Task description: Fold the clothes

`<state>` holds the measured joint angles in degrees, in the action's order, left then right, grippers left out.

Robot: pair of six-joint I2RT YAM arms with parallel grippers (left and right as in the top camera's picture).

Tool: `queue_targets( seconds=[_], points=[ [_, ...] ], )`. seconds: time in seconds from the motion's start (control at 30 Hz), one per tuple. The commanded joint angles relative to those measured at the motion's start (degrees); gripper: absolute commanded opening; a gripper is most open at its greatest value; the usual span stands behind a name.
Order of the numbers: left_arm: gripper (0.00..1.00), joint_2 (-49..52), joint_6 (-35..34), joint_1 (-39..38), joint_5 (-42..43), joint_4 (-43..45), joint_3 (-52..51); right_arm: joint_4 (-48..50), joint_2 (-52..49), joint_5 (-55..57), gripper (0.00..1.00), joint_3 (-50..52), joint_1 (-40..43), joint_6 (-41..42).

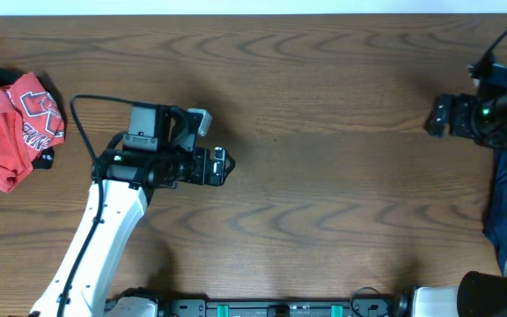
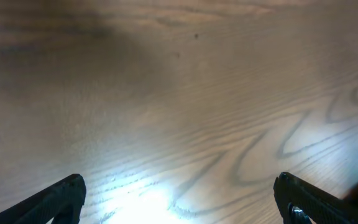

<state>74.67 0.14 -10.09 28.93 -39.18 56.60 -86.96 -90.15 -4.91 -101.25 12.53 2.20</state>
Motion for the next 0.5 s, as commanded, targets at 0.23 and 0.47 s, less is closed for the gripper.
queue_targets(
  seconds=[0.23,0.47],
  points=[
    [0.98,7.89,-3.04,-5.38,-2.40,0.00,3.54,-4.13,-0.63,16.52,0.99,-1.60,2.82,13.44],
    [0.98,13.05,-3.04,-10.95,-2.45,2.78,3.56,-0.79,-4.57,14.64,0.99,-1.62,12.87,13.49]
  ],
)
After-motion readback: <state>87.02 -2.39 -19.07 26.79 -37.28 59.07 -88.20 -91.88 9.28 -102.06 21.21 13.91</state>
